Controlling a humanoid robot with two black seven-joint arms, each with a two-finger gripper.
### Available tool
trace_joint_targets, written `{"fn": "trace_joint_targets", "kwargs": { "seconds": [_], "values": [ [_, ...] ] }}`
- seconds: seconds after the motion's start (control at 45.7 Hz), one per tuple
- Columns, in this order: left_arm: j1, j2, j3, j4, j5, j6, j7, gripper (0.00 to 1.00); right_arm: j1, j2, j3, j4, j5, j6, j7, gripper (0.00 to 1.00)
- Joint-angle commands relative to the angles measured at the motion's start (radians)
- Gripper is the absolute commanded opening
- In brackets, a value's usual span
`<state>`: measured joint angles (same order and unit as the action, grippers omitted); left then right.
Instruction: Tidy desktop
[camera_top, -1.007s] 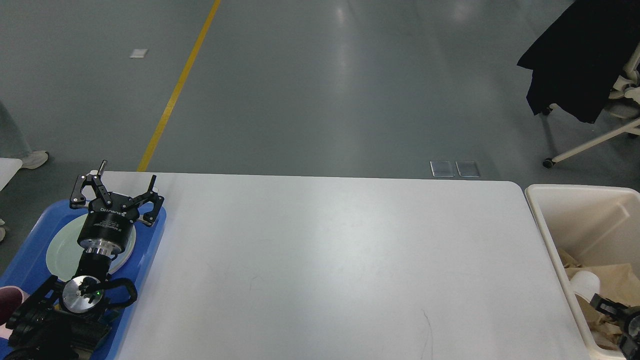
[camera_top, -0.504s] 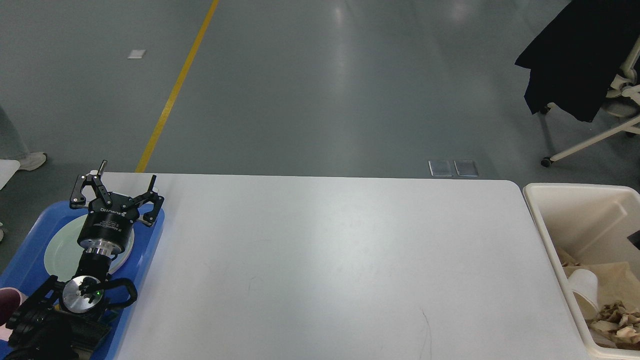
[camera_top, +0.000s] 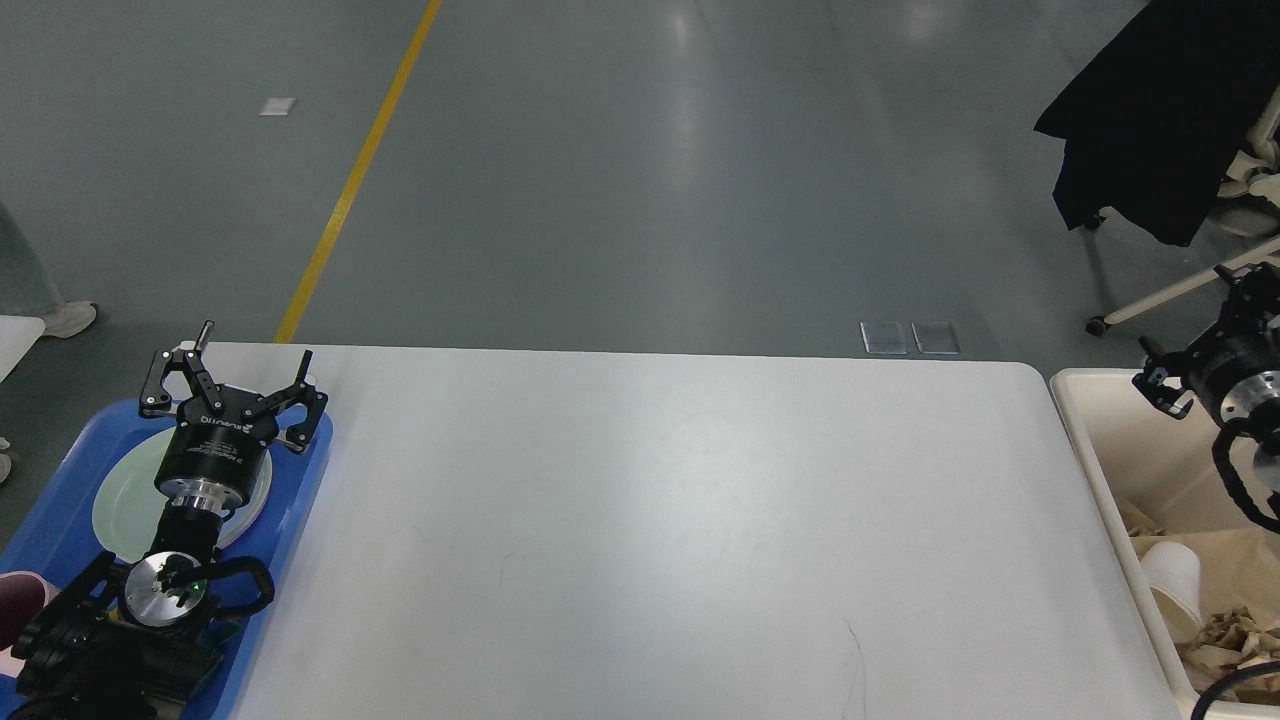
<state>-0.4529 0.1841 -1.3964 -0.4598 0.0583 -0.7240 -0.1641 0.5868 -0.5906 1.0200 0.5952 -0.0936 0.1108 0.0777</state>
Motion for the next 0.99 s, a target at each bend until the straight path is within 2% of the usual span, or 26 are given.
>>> {"fn": "trace_joint_targets", "kwargs": {
  "seconds": [0.0, 0.044, 0.088, 0.219, 0.263, 0.328, 0.438, 0.964],
  "values": [
    [0.0, 0.0, -0.001, 0.001, 0.0, 0.0, 0.0, 0.96, -0.1, 0.079, 0.218, 0.037, -0.083, 0.151, 0.028, 1.0],
    [0.0, 0.0, 0.0, 0.0, 0.0, 0.0, 0.0, 0.96, -0.136, 0.129, 0.284, 0.037, -0.153, 0.185, 0.034, 1.0],
    [0.0, 0.0, -0.001, 0.0, 0.0, 0.0, 0.0, 0.96, -0.16, 0.167, 0.334, 0.037, -0.236, 0.202, 0.062, 1.0],
    [0.0, 0.0, -0.001, 0.0, 0.0, 0.0, 0.0, 0.96, -0.206, 0.276, 0.377, 0.037, -0.412, 0.202, 0.258, 1.0],
    [0.0, 0.0, 0.0, 0.001, 0.0, 0.0, 0.0, 0.96, -0.22, 0.296, 0.38, 0.038, -0.419, 0.202, 0.296, 1.0],
    [0.0, 0.0, -0.001, 0.0, 0.0, 0.0, 0.0, 0.96, -0.226, 0.311, 0.385, 0.038, -0.417, 0.201, 0.327, 1.0],
    [0.0, 0.0, -0.001, 0.0, 0.0, 0.0, 0.0, 0.96, -0.226, 0.316, 0.39, 0.041, -0.416, 0.196, 0.353, 1.0],
    [0.0, 0.0, 0.0, 0.0, 0.0, 0.0, 0.0, 0.96, -0.228, 0.318, 0.38, 0.045, -0.416, 0.196, 0.352, 1.0]
  ]
}}
